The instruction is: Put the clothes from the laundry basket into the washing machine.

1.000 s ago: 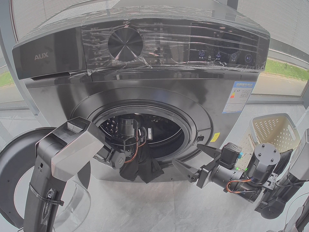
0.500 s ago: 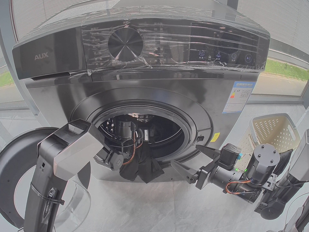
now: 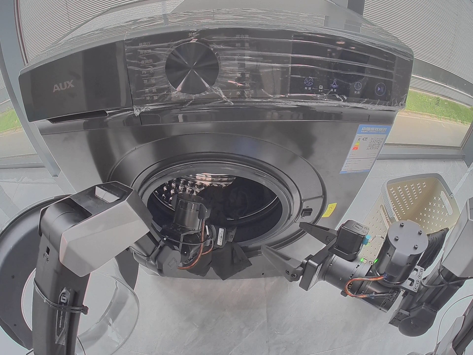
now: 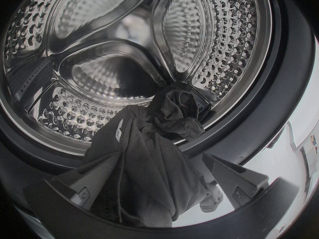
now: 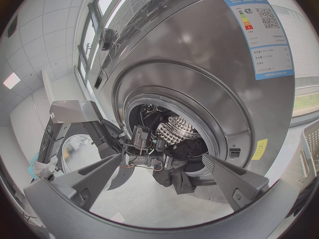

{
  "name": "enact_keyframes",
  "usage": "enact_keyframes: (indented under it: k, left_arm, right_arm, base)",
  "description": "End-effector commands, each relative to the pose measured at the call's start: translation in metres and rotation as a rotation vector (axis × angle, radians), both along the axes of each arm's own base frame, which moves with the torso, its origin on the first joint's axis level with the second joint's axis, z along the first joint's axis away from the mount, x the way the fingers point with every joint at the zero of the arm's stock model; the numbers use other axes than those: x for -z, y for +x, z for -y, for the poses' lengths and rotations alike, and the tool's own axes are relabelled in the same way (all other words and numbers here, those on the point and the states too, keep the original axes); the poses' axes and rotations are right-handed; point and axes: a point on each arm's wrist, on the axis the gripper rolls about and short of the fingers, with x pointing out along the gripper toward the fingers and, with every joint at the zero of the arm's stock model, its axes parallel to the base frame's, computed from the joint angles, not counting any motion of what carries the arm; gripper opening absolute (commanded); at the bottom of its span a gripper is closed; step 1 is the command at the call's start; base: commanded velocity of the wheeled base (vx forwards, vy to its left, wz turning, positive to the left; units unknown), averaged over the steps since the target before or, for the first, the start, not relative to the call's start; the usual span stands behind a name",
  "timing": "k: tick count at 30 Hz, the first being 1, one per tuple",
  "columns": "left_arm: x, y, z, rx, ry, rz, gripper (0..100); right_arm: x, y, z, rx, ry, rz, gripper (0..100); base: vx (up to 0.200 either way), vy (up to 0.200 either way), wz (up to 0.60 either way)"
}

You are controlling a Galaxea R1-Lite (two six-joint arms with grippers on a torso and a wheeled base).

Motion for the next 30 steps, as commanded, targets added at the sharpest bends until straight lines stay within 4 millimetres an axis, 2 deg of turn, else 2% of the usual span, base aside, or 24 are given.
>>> enact_keyframes:
  k: [1, 4, 5, 14, 23, 30]
  left_arm:
    - [0.011, 0.001, -0.003, -0.009, 0.013, -0.025, 100]
    - [0.017, 0.002, -0.006, -0.012, 0.03, -0.033, 100]
    - [0.019, 0.003, -0.008, -0.012, 0.034, -0.036, 0]
    - [0.016, 0.007, -0.005, -0.01, 0.015, -0.016, 0]
    - [-0.022, 0.027, 0.018, -0.031, -0.166, 0.121, 0]
    - [-0.03, 0.037, 0.027, -0.037, -0.235, 0.19, 0]
  right_arm:
    - [0.0, 0.0, 0.0, -0.001, -0.001, -0.001, 100]
    - [-0.001, 0.0, 0.0, 0.0, 0.002, 0.003, 100]
    - [-0.001, 0.0, -0.001, -0.001, 0.003, 0.004, 100]
    - [-0.003, -0.002, -0.004, -0.015, 0.01, 0.01, 100]
    - [-0.004, -0.003, -0.005, -0.021, 0.014, 0.014, 100]
    - [-0.004, -0.003, -0.005, -0.02, 0.015, 0.016, 100]
  base:
    - [0.0, 0.0, 0.0]
    - [0.0, 0.0, 0.0]
    - [0.0, 0.0, 0.0]
    - [0.0, 0.0, 0.0]
    - [0.0, 0.0, 0.0]
    - [0.0, 0.0, 0.0]
